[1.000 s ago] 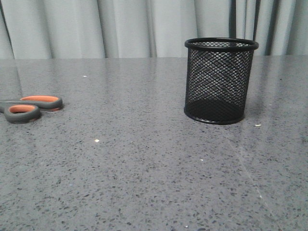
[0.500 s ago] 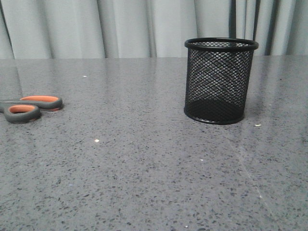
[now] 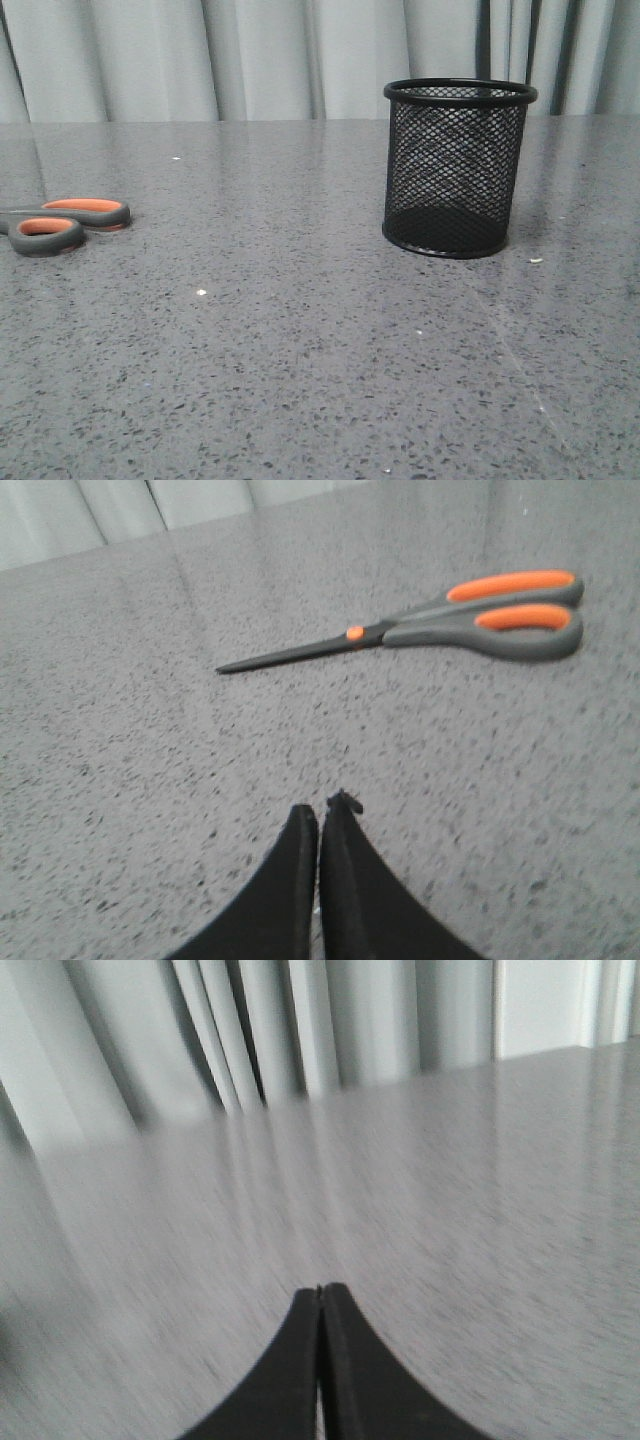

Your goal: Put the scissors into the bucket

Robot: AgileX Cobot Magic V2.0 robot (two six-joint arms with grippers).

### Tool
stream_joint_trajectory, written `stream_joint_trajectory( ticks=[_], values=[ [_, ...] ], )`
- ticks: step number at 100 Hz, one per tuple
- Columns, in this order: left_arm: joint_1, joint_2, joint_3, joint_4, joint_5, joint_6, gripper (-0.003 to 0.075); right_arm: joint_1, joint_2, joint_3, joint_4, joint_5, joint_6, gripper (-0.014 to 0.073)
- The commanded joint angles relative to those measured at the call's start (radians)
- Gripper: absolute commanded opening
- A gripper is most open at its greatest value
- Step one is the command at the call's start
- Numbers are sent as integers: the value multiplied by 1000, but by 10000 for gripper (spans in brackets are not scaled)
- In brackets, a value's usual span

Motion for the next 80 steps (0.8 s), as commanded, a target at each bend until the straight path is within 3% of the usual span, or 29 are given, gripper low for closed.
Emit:
stream_joint_trajectory(
  ticks=[1, 19, 38, 47, 58, 80],
  values=[
    [4, -24, 40, -118, -172, -4, -20, -5, -20, 4, 220, -140, -6, -74],
    [4, -24, 40, -599, -378, -4, -20, -5, -20, 2, 358, -140, -6, -74],
    [4, -24, 29, -1037, -376, -4, -19, -5, -20, -72, 339, -42, -6, -74],
    [4, -24, -5, -1038, -320, -1, -20, -5, -20, -136, 285, 32, -6, -74],
    [4, -20, -90, -909, -178, 0, -20, -3, -2, -226, 225, 170, -18, -74],
    [2, 100, -293, -645, 38, 13, -19, 51, 110, -428, 223, 461, -377, -74]
  ],
)
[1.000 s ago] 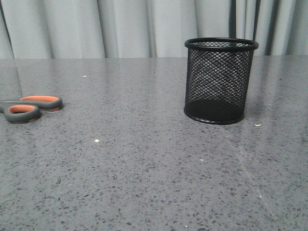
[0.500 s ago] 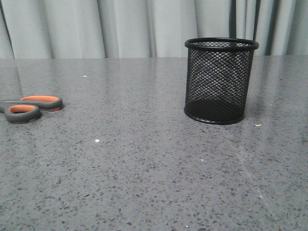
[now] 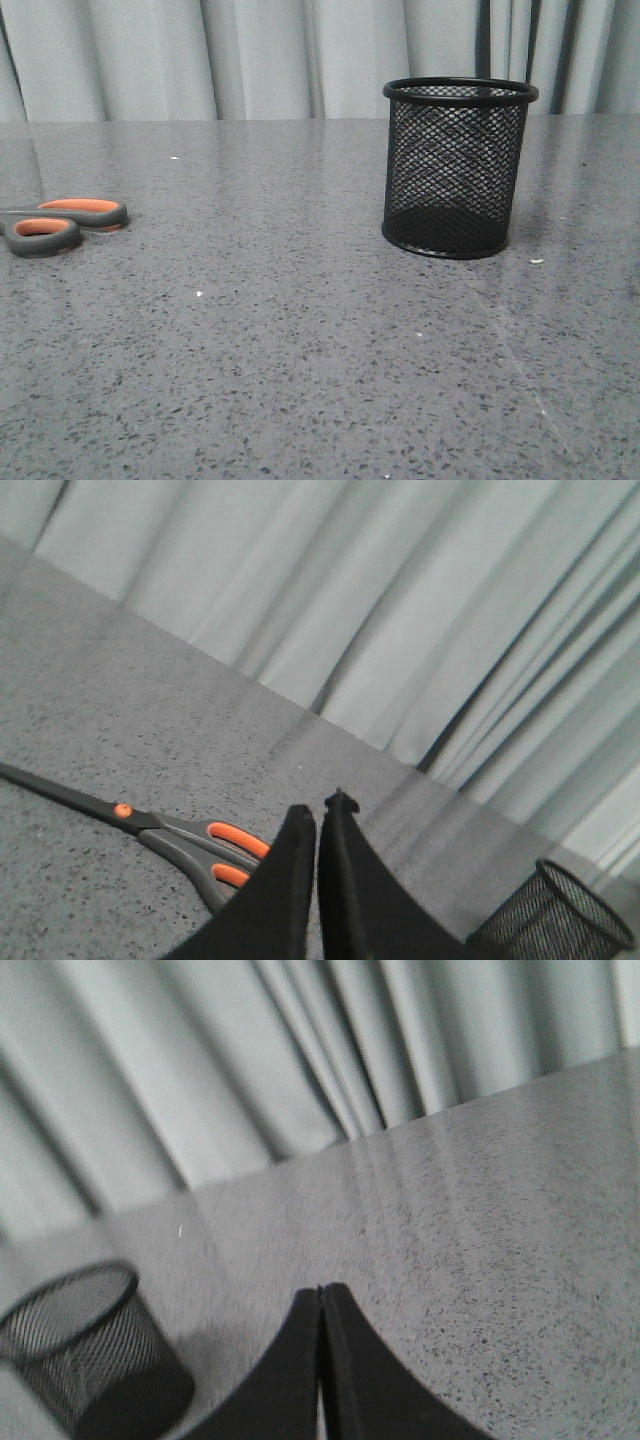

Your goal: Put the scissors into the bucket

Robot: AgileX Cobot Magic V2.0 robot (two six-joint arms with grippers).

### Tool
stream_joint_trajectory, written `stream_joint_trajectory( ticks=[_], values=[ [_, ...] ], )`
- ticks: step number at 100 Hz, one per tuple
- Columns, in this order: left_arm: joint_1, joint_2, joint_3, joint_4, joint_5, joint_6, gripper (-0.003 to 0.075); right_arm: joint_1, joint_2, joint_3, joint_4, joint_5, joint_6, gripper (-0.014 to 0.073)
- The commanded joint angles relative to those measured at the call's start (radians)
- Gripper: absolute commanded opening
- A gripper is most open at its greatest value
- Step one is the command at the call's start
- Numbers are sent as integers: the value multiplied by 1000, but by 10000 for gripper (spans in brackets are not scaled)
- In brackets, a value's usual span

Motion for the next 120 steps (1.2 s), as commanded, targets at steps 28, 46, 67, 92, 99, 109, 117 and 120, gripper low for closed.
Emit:
stream_joint_trajectory(
  ticks=[28, 46, 67, 92, 99, 109, 117, 120],
  values=[
    [2, 377, -391, 165, 320, 410, 76, 62, 206, -262, -5, 260, -182, -74],
    [2, 568, -552, 200, 377, 729, 403, 64, 212, -306, 2, 262, -260, -55],
    [-34, 816, -722, 428, 496, 810, 439, 64, 212, -309, 10, 252, -260, 262],
    [-224, 1117, -937, 699, 694, 895, 440, 100, 212, -309, 14, 209, -260, 511],
    [-228, 1188, -985, 702, 724, 958, 439, 115, 212, -309, 14, 207, -260, 511],
    [-222, 1283, -1035, 704, 775, 1053, 439, 131, 212, -309, 14, 205, -260, 511],
    [-215, 1341, -1064, 709, 818, 1138, 439, 145, 212, -309, 14, 204, -260, 511],
    [-209, 1358, -1071, 716, 832, 1157, 439, 150, 212, -309, 14, 204, -260, 511]
  ],
)
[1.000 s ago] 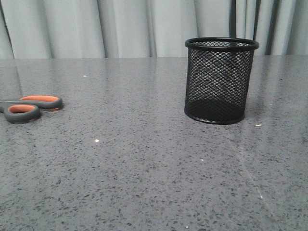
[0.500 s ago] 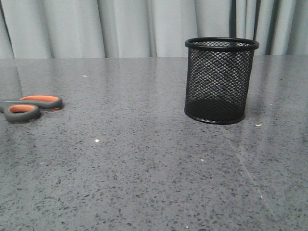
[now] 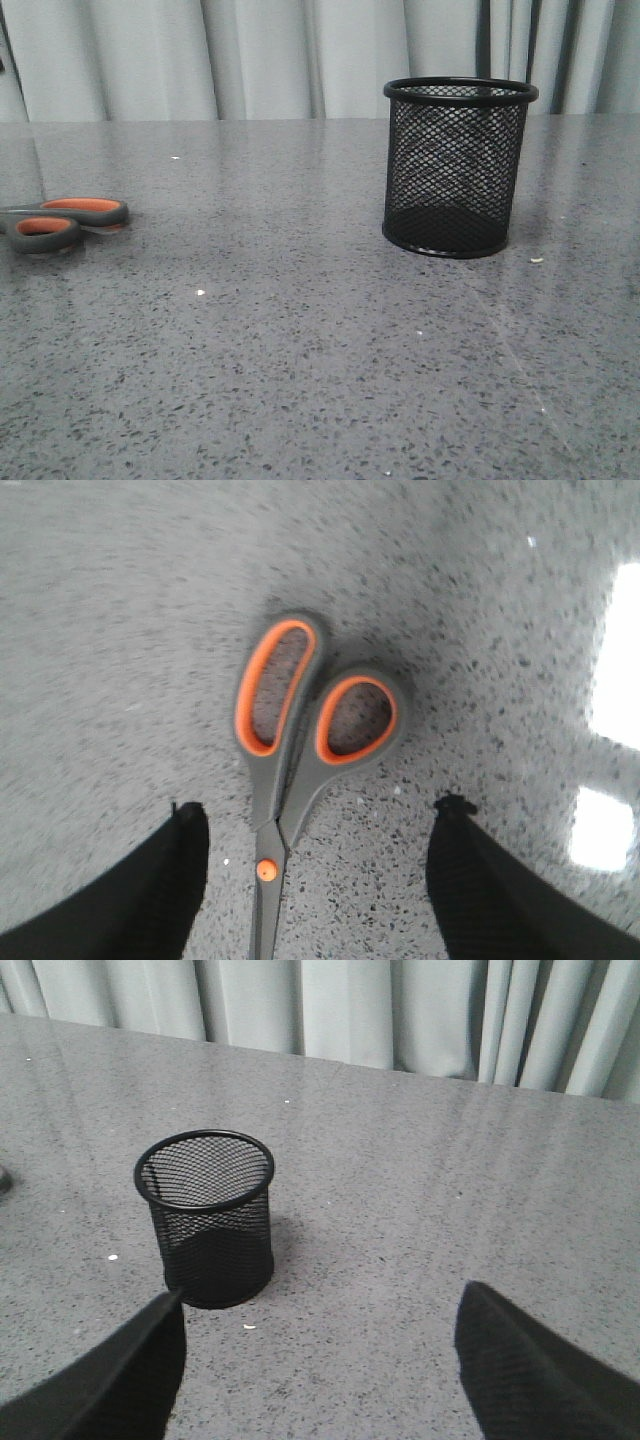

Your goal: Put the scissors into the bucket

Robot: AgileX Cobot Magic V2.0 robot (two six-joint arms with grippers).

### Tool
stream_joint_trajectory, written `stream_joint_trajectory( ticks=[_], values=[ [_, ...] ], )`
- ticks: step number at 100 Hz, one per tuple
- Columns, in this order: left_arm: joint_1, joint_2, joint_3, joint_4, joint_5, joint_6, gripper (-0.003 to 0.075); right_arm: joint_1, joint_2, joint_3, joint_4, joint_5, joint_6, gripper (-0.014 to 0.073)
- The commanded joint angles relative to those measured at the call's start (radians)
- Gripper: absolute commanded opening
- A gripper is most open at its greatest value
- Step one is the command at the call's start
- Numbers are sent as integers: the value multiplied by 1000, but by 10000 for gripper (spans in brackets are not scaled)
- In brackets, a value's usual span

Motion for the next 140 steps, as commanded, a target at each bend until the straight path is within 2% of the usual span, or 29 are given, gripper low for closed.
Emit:
stream_joint_trajectory(
  ticks=[1, 35, 64, 140],
  values=[
    [10, 37, -57, 3, 28, 78, 439, 15, 23, -33, 20, -81, -11, 511],
    [115, 150, -61, 5, 29, 113, 439, 48, 23, -33, 20, -105, -11, 511],
    [119, 226, -61, 3, -7, 170, 439, 59, 23, -31, 20, -109, -11, 511],
    [119, 274, -83, 6, -60, 170, 439, 67, 23, -31, 20, -90, -11, 511]
  ],
)
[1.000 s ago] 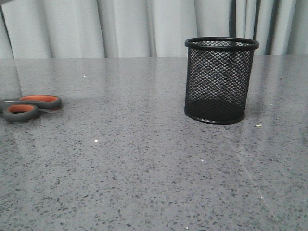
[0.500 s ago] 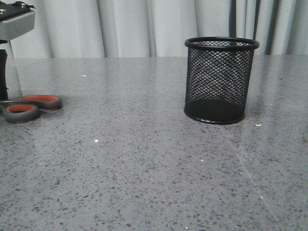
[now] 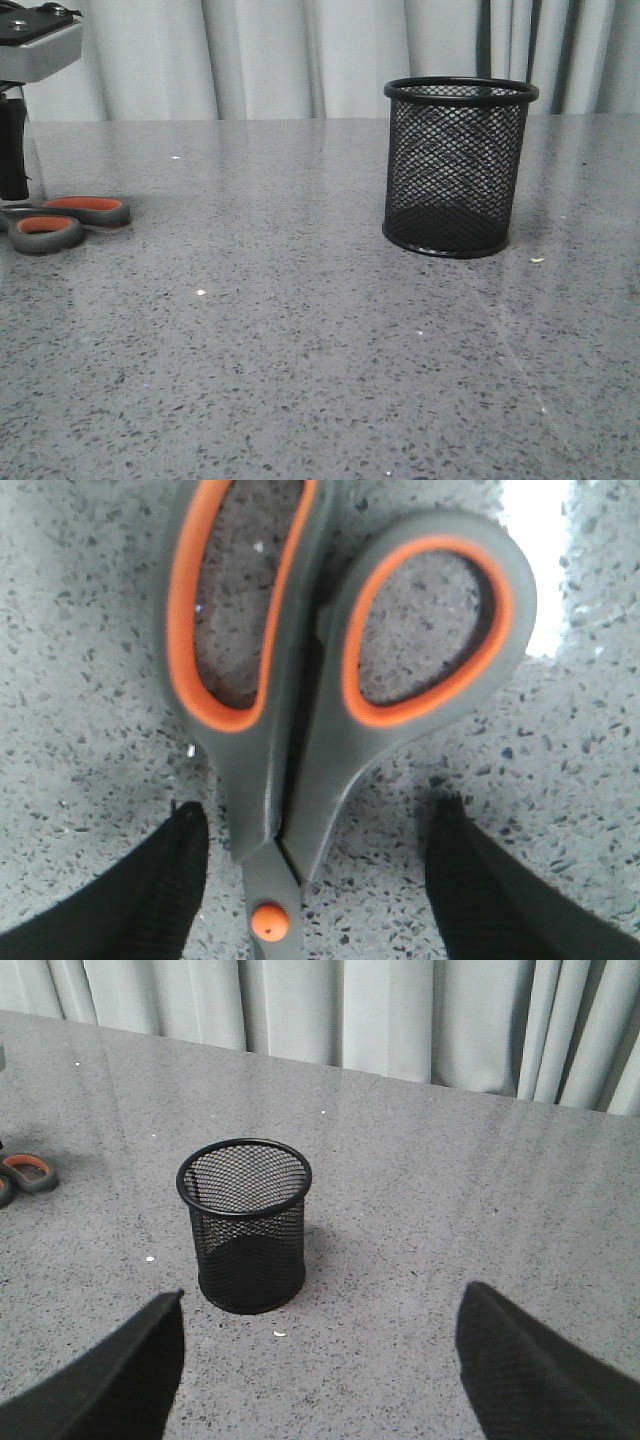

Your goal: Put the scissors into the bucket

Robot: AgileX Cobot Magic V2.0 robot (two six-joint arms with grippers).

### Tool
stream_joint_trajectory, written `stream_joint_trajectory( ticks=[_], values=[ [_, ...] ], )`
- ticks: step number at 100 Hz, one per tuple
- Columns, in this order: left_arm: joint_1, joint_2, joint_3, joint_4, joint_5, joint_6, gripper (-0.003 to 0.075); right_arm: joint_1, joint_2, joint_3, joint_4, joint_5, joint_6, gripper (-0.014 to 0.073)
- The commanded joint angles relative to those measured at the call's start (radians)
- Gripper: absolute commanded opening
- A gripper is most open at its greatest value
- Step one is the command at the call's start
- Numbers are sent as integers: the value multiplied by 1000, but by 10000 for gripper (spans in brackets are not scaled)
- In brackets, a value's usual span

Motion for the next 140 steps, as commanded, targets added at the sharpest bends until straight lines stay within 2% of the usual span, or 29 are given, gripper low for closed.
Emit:
stream_joint_trajectory(
  ticks=[1, 30, 79, 86, 106, 140],
  values=[
    [2, -29, -26, -15, -25, -1, 439, 2, 23, -31, 18, -67, -8, 511],
    [10, -23, -36, -18, -54, -1, 440, 2, 23, -31, 18, -67, -8, 511],
    [15, 33, -36, -34, -8, -1, 436, 2, 23, -31, 18, -67, -8, 511],
    [15, 35, -36, -44, 6, -1, 403, 2, 23, -31, 18, -67, -8, 511],
    [15, 35, -36, -45, 35, -1, 231, 2, 23, -31, 18, -67, -8, 511],
    [15, 19, -45, -54, 99, -1, 222, 2, 23, -31, 22, -67, -8, 511]
  ],
)
